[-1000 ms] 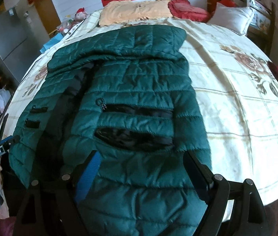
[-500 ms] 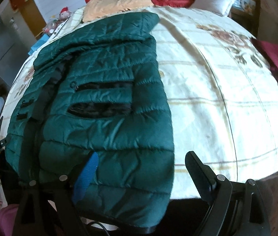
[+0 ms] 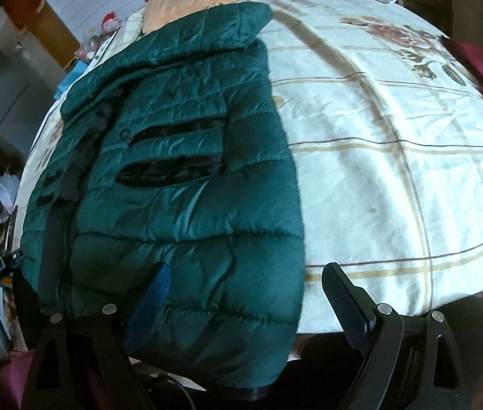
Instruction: Fold large clothes
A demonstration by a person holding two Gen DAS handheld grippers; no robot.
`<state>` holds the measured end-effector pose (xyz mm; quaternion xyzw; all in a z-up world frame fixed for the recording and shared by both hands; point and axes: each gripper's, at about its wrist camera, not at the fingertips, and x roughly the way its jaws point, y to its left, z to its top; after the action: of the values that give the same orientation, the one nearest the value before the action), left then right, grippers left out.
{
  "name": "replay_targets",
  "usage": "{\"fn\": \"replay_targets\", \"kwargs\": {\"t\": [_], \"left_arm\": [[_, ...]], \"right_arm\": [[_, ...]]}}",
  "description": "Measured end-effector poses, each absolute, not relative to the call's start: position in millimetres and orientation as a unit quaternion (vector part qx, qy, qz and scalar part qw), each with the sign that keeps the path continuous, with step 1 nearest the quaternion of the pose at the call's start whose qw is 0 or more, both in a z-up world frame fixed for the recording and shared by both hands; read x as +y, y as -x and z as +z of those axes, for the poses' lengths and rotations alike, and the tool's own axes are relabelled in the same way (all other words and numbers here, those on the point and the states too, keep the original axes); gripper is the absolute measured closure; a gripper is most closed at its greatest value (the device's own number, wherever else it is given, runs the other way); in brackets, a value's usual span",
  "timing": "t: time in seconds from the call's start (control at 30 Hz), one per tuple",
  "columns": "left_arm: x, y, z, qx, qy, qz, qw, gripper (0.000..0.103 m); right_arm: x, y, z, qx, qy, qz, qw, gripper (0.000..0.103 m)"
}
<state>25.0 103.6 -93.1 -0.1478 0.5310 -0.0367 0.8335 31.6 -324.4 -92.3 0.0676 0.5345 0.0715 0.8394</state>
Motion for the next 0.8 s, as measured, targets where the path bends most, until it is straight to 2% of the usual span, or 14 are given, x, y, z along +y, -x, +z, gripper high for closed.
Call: {"fn": "replay_targets", "kwargs": {"t": [0.43,0.53,0.67,0.8], "left_arm": [[98.3,-27.7,-93.9,0.531,0.127,-0.036,0.837,0.021],[97.4,-28.7,-94.2,0.533,0.124,-0.036,0.836,0.021],[96.2,-28.4,-94.0,0.532,0.120,-0.034,0.837,0.021],[94.6,-28.5,-94.7,0.530,0.116,-0.033,0.839,0.021]], "right_arm": [[-307.6,-29.2,-97.1,0.536,-0.066,0.131,0.832,0.015],[-303.2,-30.3,-97.5,0.529,-0.052,0.140,0.835,0.036],[-307.1,-33.3,-98.0,0.531,-0.058,0.149,0.832,0.041],[-311.1,-31.6,-101.1,0.520,-0.074,0.155,0.837,0.039]]}}
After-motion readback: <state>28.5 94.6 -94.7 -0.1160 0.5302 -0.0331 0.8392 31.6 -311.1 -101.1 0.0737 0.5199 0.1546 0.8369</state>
